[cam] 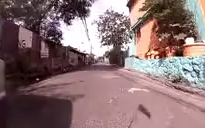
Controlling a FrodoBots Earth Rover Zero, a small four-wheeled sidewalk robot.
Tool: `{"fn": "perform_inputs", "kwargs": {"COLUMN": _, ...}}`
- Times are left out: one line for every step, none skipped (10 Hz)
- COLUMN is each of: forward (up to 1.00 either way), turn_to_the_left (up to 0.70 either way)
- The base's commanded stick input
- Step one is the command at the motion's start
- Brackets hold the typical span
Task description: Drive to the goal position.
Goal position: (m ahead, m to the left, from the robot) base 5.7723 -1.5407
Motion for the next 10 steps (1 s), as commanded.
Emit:
{"fn": "perform_inputs", "kwargs": {"forward": 0.70, "turn_to_the_left": 0.00}}
{"fn": "perform_inputs", "kwargs": {"forward": 0.70, "turn_to_the_left": 0.06}}
{"fn": "perform_inputs", "kwargs": {"forward": 0.70, "turn_to_the_left": 0.26}}
{"fn": "perform_inputs", "kwargs": {"forward": 0.70, "turn_to_the_left": 0.34}}
{"fn": "perform_inputs", "kwargs": {"forward": 0.70, "turn_to_the_left": 0.23}}
{"fn": "perform_inputs", "kwargs": {"forward": 0.70, "turn_to_the_left": 0.00}}
{"fn": "perform_inputs", "kwargs": {"forward": 0.70, "turn_to_the_left": 0.00}}
{"fn": "perform_inputs", "kwargs": {"forward": 0.70, "turn_to_the_left": 0.00}}
{"fn": "perform_inputs", "kwargs": {"forward": 0.70, "turn_to_the_left": 0.31}}
{"fn": "perform_inputs", "kwargs": {"forward": 0.70, "turn_to_the_left": 0.29}}
